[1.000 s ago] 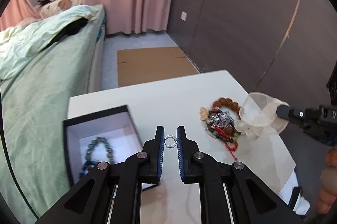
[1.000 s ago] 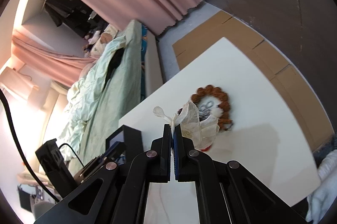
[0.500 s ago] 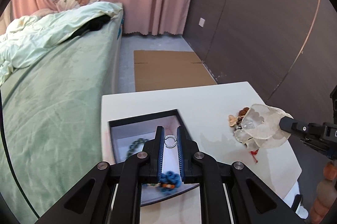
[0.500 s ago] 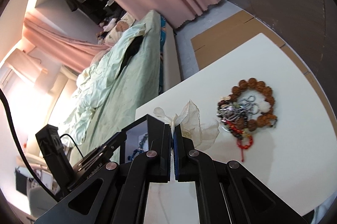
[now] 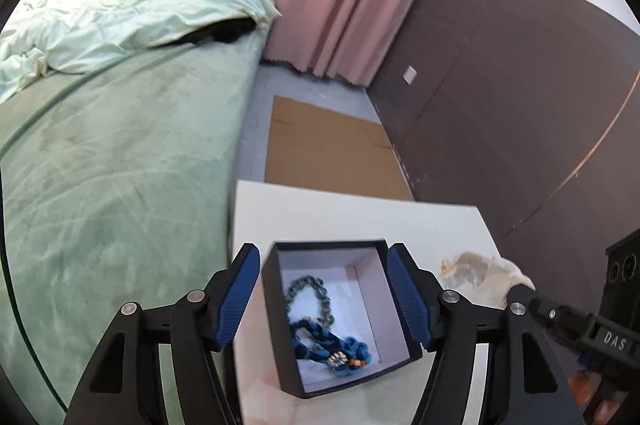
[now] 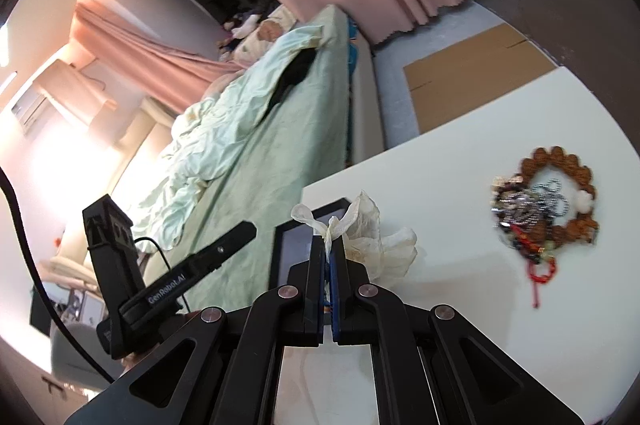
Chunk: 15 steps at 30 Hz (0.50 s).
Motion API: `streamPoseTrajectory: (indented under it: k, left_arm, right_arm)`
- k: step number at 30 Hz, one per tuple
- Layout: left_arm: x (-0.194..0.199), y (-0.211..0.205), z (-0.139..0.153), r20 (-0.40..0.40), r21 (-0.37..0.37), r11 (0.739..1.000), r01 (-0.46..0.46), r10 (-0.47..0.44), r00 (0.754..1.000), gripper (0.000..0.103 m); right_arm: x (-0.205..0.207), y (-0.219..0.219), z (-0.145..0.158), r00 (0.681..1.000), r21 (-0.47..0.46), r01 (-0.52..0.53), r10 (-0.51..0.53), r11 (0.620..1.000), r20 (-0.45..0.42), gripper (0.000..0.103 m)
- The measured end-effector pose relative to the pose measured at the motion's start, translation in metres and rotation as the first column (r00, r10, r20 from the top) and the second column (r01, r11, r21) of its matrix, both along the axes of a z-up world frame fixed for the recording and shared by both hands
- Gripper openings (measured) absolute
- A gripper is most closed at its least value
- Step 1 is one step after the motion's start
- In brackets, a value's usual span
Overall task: Organize jewelry
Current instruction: 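Release the ring into the box with the left gripper while the right drops the pouch in, then withdraw both grippers from the box and move the left toward the bead bracelet pile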
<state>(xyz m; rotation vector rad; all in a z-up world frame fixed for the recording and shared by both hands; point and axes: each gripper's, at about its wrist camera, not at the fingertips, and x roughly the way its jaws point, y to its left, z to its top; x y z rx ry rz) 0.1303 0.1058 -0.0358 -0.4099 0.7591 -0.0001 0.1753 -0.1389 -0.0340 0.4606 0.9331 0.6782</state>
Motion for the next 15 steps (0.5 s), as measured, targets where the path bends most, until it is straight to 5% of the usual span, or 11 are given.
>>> streamPoseTrajectory:
  k: [12, 14, 15]
  left_arm:
    - [-0.008, 0.023, 0.004, 0.003, -0.022, 0.999, -0.048, 0.048, 0.999, 0.067]
    - [-0.009, 0.024, 0.004, 0.004, -0.023, 0.998, -0.052, 0.052, 0.999, 0.067]
    - [-0.009, 0.025, 0.004, 0.004, -0.024, 0.998, -0.052, 0.052, 0.999, 0.067]
  right_arm:
    - [0.005, 0.046, -0.002, 0.991, 0.083, -0.130, 0.129, 0.988, 0.025, 0.004]
    - [0.008, 0.055, -0.010, 0.990, 0.049, -0.139, 0.140, 0.989, -0.016, 0.019]
    - [0.009, 0.057, -0.016, 0.990, 0.036, -0.135, 0.136, 0.990, -0.040, 0.042]
